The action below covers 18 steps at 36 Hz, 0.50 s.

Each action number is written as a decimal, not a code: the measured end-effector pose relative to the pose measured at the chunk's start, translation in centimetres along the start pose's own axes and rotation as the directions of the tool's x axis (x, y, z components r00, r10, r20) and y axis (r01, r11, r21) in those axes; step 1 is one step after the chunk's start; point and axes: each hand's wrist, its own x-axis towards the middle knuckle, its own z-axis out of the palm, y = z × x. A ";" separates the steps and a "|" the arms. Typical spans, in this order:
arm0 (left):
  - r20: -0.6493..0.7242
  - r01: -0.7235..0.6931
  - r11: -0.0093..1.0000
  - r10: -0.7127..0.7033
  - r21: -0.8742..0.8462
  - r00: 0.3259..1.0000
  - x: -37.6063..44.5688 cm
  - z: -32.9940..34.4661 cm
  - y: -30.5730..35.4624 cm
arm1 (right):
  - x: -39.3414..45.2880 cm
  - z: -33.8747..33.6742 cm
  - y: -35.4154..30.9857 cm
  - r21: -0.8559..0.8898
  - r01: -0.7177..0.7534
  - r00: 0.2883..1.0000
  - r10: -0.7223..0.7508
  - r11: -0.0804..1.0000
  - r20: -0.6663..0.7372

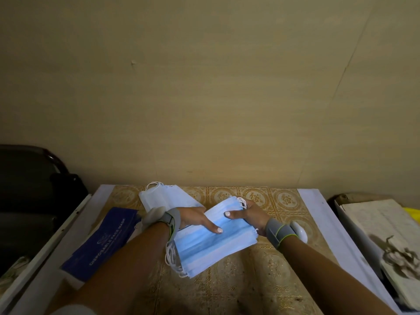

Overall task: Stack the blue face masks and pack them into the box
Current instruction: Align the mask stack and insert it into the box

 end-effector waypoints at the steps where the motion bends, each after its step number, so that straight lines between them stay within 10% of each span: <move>1: -0.005 -0.015 1.000 0.015 0.002 1.000 0.1 0.0 0.0 | 0.0 -0.1 -0.1 -0.025 0.003 1.000 -0.002 1.000 0.005; 18: -0.032 -0.011 0.996 0.014 0.092 0.999 -0.4 -1.5 0.3 | 0.4 -2.2 -0.5 -0.068 -0.007 0.998 0.011 0.998 0.060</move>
